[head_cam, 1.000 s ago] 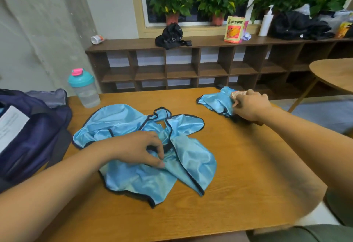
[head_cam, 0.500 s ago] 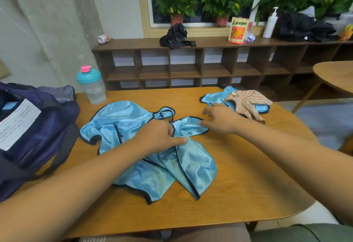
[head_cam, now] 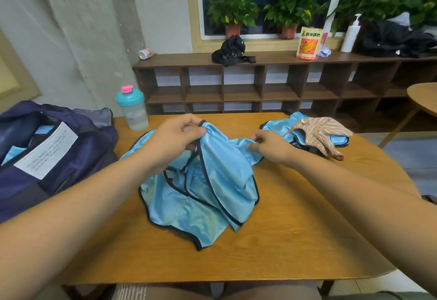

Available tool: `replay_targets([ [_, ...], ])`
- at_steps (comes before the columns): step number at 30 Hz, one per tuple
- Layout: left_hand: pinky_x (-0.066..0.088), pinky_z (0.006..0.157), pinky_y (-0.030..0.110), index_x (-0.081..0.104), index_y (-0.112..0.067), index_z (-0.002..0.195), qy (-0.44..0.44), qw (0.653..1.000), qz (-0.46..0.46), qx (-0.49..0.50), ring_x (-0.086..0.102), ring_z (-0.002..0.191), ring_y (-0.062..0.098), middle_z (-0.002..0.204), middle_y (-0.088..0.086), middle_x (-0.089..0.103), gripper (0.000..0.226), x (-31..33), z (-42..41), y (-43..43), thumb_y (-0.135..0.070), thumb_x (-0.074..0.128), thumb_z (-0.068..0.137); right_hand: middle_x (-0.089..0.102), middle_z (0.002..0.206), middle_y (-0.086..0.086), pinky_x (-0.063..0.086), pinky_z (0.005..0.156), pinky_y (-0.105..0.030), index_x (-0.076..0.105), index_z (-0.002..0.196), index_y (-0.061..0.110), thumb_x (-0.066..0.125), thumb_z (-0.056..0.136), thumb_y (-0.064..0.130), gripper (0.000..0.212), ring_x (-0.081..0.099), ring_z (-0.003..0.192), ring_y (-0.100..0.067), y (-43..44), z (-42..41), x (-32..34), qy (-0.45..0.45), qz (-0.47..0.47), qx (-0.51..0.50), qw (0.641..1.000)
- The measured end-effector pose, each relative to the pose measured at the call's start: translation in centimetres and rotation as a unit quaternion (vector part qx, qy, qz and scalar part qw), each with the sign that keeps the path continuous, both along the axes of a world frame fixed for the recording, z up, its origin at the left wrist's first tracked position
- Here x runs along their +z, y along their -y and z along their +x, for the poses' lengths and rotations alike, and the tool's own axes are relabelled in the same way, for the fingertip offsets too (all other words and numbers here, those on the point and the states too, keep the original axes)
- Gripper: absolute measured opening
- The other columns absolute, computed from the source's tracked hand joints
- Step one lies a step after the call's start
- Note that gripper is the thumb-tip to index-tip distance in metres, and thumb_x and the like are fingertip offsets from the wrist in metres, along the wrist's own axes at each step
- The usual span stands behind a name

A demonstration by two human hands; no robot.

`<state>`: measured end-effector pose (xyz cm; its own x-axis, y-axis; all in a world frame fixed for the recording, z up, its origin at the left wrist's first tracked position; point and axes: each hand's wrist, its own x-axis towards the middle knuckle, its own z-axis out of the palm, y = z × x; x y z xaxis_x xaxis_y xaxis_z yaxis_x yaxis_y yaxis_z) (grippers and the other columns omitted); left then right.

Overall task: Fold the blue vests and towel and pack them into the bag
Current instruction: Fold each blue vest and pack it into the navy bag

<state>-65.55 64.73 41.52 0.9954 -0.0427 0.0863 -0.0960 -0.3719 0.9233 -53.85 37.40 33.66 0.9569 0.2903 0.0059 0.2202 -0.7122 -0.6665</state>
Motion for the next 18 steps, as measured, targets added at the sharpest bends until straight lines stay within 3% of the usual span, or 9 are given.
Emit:
replay_targets([
  [4,0.054,0.083,0.031,0.067,-0.018,0.106,-0.023,0.990,-0.135,-0.020,0.066,0.090,0.013,0.096,-0.001,0.072,0.007,2.6,0.4,-2.2,-0.023,0.062,0.106,0.051,0.082,0.002,0.041,0.074,-0.040,0.051,0.083,0.022,0.060,0.098,0.026,0.018,0.048,0.079,-0.018,-1.8,-1.0,3.8,0.016,0.184,-0.030,0.982],
  [8,0.056,0.075,0.029,0.061,-0.025,0.095,0.003,0.979,-0.202,-0.012,0.067,0.078,0.010,0.090,-0.005,0.070,0.013,6.2,0.9,-4.5,-0.024,0.058,0.107,0.057,0.086,-0.007,0.049,0.068,-0.037,0.056,0.092,0.016,0.064,0.098,0.019,0.010,0.057,0.081,-0.024,-1.4,-1.6,9.1,0.002,0.312,0.011,0.950],
  [12,0.050,0.070,0.031,0.061,-0.023,0.097,0.055,0.980,-0.186,0.030,0.065,0.074,0.011,0.087,-0.003,0.069,0.011,9.1,1.4,-6.3,-0.023,0.057,0.107,0.068,0.095,-0.013,0.057,0.069,-0.036,0.062,0.101,0.012,0.070,0.100,0.012,0.009,0.068,0.081,-0.025,0.0,-1.4,14.0,0.047,0.349,0.031,0.935],
  [15,0.054,0.081,0.029,0.067,-0.017,0.104,0.084,0.982,-0.162,0.038,0.066,0.090,0.015,0.109,0.004,0.070,0.006,11.3,1.5,-7.1,-0.020,0.063,0.105,0.073,0.098,-0.009,0.059,0.073,-0.031,0.069,0.104,0.012,0.075,0.099,0.016,0.009,0.071,0.084,-0.017,1.4,-1.0,17.3,0.108,0.314,0.031,0.943],
  [18,0.051,0.095,0.038,0.073,-0.008,0.114,0.082,0.992,-0.087,0.047,0.067,0.103,0.026,0.119,0.013,0.073,0.021,13.6,1.3,-8.3,-0.024,0.071,0.100,0.076,0.101,-0.010,0.057,0.081,-0.035,0.073,0.105,0.009,0.077,0.097,0.017,0.012,0.069,0.086,-0.013,2.9,-0.6,20.4,0.207,0.250,-0.007,0.946],
])
